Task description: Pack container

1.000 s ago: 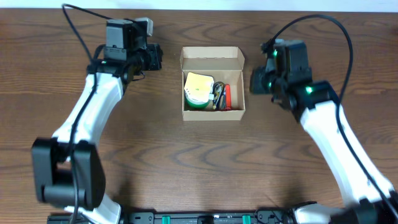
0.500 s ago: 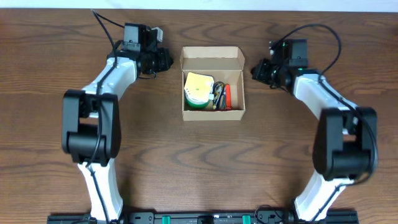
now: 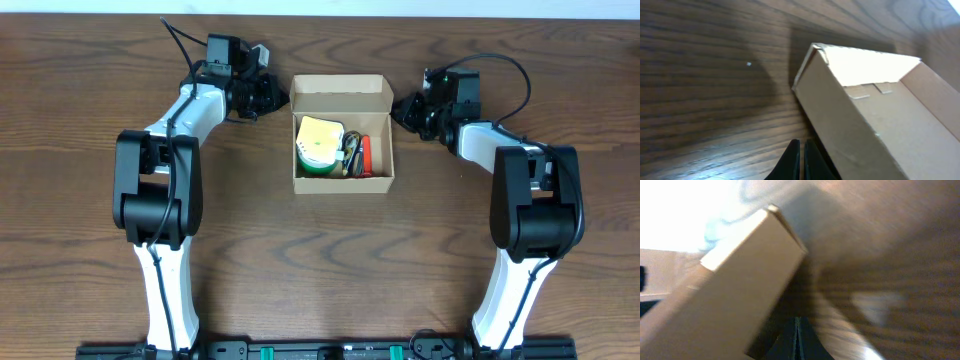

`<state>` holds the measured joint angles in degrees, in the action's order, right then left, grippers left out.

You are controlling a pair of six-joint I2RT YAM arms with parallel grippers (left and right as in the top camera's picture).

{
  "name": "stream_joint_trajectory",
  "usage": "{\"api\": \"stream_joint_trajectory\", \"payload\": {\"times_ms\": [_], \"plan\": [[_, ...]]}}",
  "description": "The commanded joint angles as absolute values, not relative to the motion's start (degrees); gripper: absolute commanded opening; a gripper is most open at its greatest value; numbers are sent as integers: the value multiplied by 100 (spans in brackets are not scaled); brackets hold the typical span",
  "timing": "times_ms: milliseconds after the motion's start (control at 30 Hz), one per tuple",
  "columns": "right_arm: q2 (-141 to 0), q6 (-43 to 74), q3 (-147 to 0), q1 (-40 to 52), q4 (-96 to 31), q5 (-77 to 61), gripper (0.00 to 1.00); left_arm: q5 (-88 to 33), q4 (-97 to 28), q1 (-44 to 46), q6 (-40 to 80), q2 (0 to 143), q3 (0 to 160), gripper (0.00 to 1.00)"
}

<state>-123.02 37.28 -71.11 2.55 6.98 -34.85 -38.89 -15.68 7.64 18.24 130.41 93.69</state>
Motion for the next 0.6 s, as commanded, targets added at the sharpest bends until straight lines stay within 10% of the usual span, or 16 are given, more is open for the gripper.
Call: {"api": "stream_joint_trajectory", "payload": {"times_ms": [0, 567], "plan": [[-12346, 3990, -7131, 364, 910, -3802, 1, -4254, -1490, 735, 1887, 13096, 9511, 6], [-12344, 3848, -7142, 242, 1767, -4982, 2, -5142, -1282, 615, 1846, 12868, 10022, 5]]}}
